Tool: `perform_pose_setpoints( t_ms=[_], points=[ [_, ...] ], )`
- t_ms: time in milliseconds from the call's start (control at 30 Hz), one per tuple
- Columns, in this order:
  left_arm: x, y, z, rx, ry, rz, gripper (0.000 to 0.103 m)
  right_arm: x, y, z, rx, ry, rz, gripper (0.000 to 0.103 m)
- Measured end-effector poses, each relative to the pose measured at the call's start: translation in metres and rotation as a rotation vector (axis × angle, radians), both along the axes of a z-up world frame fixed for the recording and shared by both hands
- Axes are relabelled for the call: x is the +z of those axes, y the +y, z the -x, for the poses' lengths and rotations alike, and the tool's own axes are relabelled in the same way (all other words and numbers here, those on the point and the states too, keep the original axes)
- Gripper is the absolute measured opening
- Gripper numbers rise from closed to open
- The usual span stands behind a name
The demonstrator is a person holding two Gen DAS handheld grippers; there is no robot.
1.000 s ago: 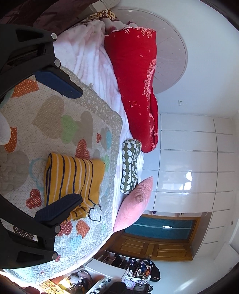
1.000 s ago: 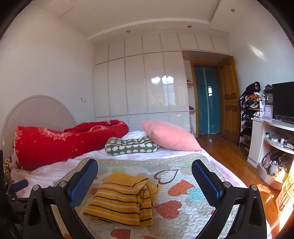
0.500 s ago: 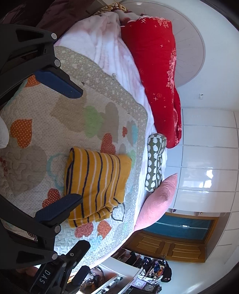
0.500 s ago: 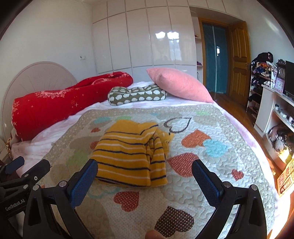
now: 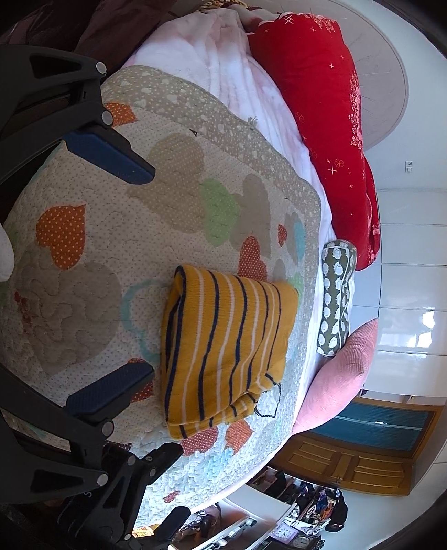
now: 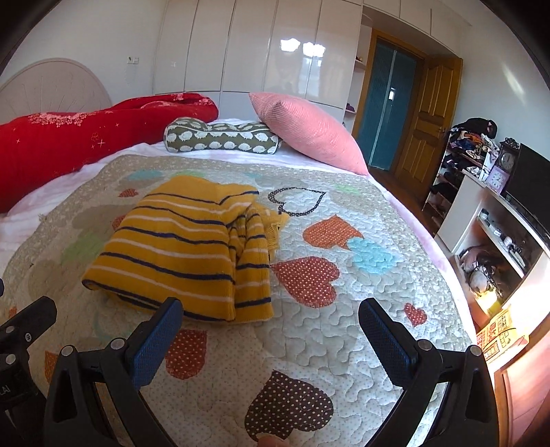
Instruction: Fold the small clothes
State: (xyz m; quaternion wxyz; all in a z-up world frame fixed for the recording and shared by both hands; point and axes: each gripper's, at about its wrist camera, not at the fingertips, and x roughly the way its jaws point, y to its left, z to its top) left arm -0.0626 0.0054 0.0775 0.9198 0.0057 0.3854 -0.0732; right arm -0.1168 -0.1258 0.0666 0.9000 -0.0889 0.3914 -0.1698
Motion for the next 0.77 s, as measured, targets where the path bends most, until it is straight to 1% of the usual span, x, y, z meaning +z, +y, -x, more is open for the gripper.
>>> perform_pose_setpoints(
  t_ms=[200,400,567,667,767],
  points=[
    [-0.010,-0.005,-0.002,-0.012,0.036,-0.006,0.103,-0.013,0.005,-0.005,-0.008,0.039,0.015,0.103],
    [-0.021,-0.002,-0.011,-0.011,0.099,0.028,0.103,-0.020,0.008,-0.010,-0.003,0.066,-0.003,0.103],
    [-0.037,0.003,-0.019,0.016,0.180,0.048,0.103,-0.028,0.011,-0.015,0.002,0.100,0.012,0.103],
    [-0.040,0.006,-0.020,0.031,0.200,0.048,0.103,-0.034,0.010,-0.018,-0.003,0.131,0.007,0.103],
    [-0.039,0.010,-0.021,0.047,0.212,0.066,0.103,-0.038,0.009,-0.017,-0.010,0.149,-0.004,0.103]
  ],
)
